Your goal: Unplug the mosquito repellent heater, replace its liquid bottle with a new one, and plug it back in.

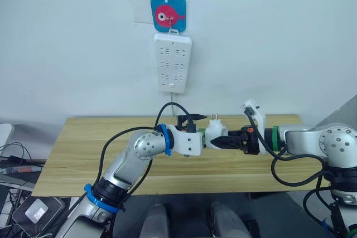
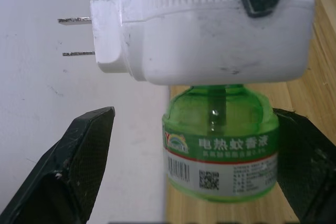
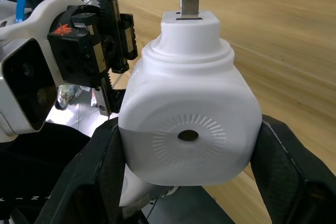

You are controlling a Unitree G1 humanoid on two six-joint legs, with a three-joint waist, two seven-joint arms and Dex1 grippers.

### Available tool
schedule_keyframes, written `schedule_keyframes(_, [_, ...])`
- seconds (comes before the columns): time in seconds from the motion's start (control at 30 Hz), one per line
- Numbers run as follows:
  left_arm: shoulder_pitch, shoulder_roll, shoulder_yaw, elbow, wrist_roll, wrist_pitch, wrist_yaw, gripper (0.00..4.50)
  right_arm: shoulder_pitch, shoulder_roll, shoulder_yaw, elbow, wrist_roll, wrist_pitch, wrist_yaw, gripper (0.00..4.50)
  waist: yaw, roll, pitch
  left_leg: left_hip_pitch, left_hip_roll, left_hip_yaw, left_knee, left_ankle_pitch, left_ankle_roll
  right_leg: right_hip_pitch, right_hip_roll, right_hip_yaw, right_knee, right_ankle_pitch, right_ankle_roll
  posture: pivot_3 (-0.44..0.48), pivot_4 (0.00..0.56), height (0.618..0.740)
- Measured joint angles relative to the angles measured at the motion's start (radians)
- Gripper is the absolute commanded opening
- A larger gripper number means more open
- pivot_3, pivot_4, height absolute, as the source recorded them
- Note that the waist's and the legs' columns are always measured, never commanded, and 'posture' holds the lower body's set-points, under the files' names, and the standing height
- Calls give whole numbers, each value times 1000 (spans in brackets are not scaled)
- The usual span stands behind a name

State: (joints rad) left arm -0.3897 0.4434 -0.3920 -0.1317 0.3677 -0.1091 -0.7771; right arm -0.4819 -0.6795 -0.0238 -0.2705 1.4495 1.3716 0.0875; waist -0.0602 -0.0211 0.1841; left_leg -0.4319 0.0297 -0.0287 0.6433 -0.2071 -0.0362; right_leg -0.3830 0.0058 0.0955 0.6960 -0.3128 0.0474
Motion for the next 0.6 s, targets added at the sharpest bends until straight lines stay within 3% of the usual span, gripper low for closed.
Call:
schedule_keyframes(0.17, [-18,3,-28,0,7,9,-18,2273,-5,5,-4,2,37,-8,-45,2935,0,0,0,0,0,0,0,0,0,0,0,0,0,0,0,-69,142,740])
schedule_keyframes(0.4, [-24,16,-32,-5,8,18,-22,2269,-7,17,-1,7,67,-10,-91,2935,-1,0,0,0,0,0,0,0,0,-1,0,0,0,0,0,-70,140,740])
schedule_keyframes(0.53, [-38,24,-34,4,21,5,-16,2269,-15,22,-1,7,73,-18,-88,4321,-2,0,0,0,0,1,0,0,0,-1,0,1,0,0,0,-75,138,740])
schedule_keyframes(0.6, [-43,25,-34,22,26,-10,-5,2269,-18,21,-1,7,81,-29,-84,4419,-4,0,0,0,0,0,0,0,0,-1,0,0,0,0,0,-78,139,740])
